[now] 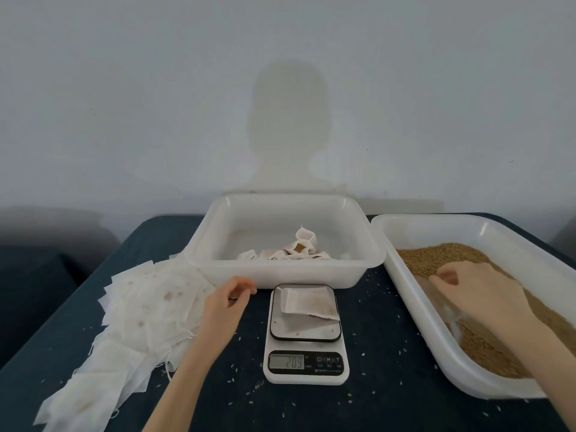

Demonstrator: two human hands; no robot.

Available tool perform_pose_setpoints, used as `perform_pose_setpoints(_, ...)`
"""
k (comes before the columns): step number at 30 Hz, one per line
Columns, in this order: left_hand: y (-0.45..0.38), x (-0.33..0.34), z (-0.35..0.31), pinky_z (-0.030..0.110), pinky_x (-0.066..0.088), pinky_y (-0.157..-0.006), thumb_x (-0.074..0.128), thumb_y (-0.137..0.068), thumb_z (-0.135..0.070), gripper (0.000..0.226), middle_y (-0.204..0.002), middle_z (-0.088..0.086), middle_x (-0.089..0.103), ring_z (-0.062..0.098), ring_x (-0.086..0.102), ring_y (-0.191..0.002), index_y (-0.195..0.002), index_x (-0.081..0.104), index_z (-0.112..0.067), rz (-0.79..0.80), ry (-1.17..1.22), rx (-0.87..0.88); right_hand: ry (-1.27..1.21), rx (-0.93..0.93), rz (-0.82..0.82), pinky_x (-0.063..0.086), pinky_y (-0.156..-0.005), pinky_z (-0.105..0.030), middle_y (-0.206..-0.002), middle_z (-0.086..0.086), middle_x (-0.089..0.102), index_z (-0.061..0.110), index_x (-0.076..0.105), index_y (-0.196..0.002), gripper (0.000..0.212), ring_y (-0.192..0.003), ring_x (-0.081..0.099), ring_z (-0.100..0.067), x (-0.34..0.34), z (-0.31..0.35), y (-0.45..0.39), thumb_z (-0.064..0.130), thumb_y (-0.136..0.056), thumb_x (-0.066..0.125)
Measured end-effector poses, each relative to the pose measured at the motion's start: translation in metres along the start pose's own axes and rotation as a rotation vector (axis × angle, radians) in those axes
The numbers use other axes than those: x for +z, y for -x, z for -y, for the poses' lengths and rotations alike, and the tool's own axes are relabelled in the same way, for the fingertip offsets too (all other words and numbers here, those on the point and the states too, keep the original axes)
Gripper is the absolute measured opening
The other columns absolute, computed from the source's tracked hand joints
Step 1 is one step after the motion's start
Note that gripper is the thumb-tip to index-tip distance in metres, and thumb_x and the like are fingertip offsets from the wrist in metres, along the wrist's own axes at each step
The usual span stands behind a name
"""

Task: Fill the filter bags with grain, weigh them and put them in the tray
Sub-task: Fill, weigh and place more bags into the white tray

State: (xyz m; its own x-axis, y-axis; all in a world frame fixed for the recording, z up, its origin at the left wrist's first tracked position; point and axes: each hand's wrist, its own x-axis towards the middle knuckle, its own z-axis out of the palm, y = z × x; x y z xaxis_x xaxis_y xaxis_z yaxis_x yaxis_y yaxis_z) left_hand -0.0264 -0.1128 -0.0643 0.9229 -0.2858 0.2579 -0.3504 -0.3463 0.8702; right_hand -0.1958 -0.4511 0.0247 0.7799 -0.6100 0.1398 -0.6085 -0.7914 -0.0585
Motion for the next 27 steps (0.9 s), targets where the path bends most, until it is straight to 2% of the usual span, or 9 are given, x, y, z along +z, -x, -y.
perform_pose_setpoints(3,0.000,-0.003,0.001,0.003,0.040,-0.072,0.053,-0.095,-0.006,0.020,-0.087,-0.011,0.070,-0.003,0.061,-0.087,-0.093,0.065,-0.022,-0.008,0.003,-0.010,-0.096,-0.031,-0.057,0.056,-0.060,-0.027,-0.095,0.020,0.066,0.041,0.064,-0.107,0.027,-0.073,0.063,-0.005,-0.004,0.014,0.009,0.053,-0.092,0.045)
perform_pose_setpoints(6,0.000,-0.004,0.001,0.003,0.040,-0.071,0.054,-0.094,-0.004,0.022,-0.085,-0.011,0.071,-0.005,0.061,-0.085,-0.093,0.065,-0.022,-0.013,0.008,-0.002,-0.212,-0.083,-0.122,0.045,-0.054,-0.021,-0.080,0.027,0.060,0.042,0.066,-0.095,0.019,-0.068,0.060,-0.001,-0.010,0.034,0.021,0.049,-0.092,0.048)
perform_pose_setpoints(9,-0.002,0.001,-0.001,0.013,0.046,-0.078,0.057,-0.090,-0.001,0.025,-0.086,-0.013,0.070,-0.002,0.062,-0.085,-0.094,0.065,-0.025,0.004,-0.046,0.035,-0.269,-0.221,-0.082,0.042,-0.053,-0.014,-0.070,0.030,0.055,0.042,0.067,-0.090,0.011,-0.068,0.056,0.008,-0.009,0.064,0.031,0.043,-0.091,0.056)
perform_pose_setpoints(11,-0.007,0.007,-0.003,0.025,0.049,-0.088,0.058,-0.089,-0.003,0.028,-0.097,-0.016,0.067,0.002,0.061,-0.092,-0.103,0.064,-0.027,0.039,-0.220,0.096,-0.315,-0.294,-0.023,0.050,-0.062,-0.018,-0.070,0.029,0.056,0.041,0.067,-0.089,0.010,-0.071,0.058,0.005,-0.003,0.087,0.036,0.042,-0.091,0.057)
perform_pose_setpoints(14,-0.017,0.020,-0.008,0.025,0.039,-0.099,0.056,-0.089,-0.007,0.049,-0.128,-0.015,0.055,0.007,0.049,-0.119,-0.131,0.052,-0.034,0.172,-0.518,0.245,-0.385,-0.361,0.021,0.050,-0.070,-0.019,-0.070,0.026,0.057,0.039,0.069,-0.092,0.013,-0.073,0.059,0.003,0.013,0.112,0.043,0.041,-0.091,0.056)
perform_pose_setpoints(17,-0.028,0.035,-0.017,0.025,0.036,-0.099,0.055,-0.082,-0.002,0.066,-0.139,-0.013,0.048,0.009,0.039,-0.128,-0.139,0.044,-0.033,0.353,-0.624,0.394,-0.411,-0.401,0.064,0.051,-0.070,-0.018,-0.072,0.024,0.060,0.038,0.070,-0.095,0.016,-0.072,0.060,0.002,0.033,0.123,0.047,0.042,-0.091,0.055)
perform_pose_setpoints(20,-0.040,0.045,-0.024,0.031,0.042,-0.094,0.048,-0.083,-0.001,0.057,-0.132,-0.011,0.056,0.015,0.046,-0.121,-0.132,0.054,-0.030,0.474,-0.780,0.503,-0.418,-0.391,0.125,0.049,-0.070,-0.016,-0.078,0.023,0.062,0.037,0.070,-0.100,0.018,-0.074,0.060,0.001,0.049,0.131,0.041,0.039,-0.091,0.054)
perform_pose_setpoints(23,-0.046,0.048,-0.030,0.030,0.044,-0.079,0.045,-0.091,-0.013,0.038,-0.113,-0.004,0.065,0.019,0.055,-0.108,-0.119,0.063,-0.032,0.458,-0.859,0.449,-0.418,-0.402,0.143,0.041,-0.070,-0.013,-0.089,0.022,0.064,0.038,0.065,-0.112,0.026,-0.081,0.058,0.003,0.062,0.147,0.034,0.043,-0.088,0.056)
perform_pose_setpoints(27,-0.045,0.049,-0.043,0.023,0.034,-0.063,0.043,-0.087,-0.012,0.035,-0.088,-0.006,0.063,0.015,0.058,-0.083,-0.100,0.068,-0.032,0.346,-0.684,0.362,-0.373,-0.415,0.044,0.038,-0.067,-0.020,-0.101,0.019,0.062,0.037,0.055,-0.107,0.035,-0.093,0.060,-0.004,0.072,0.172,0.029,0.057,-0.079,0.056)
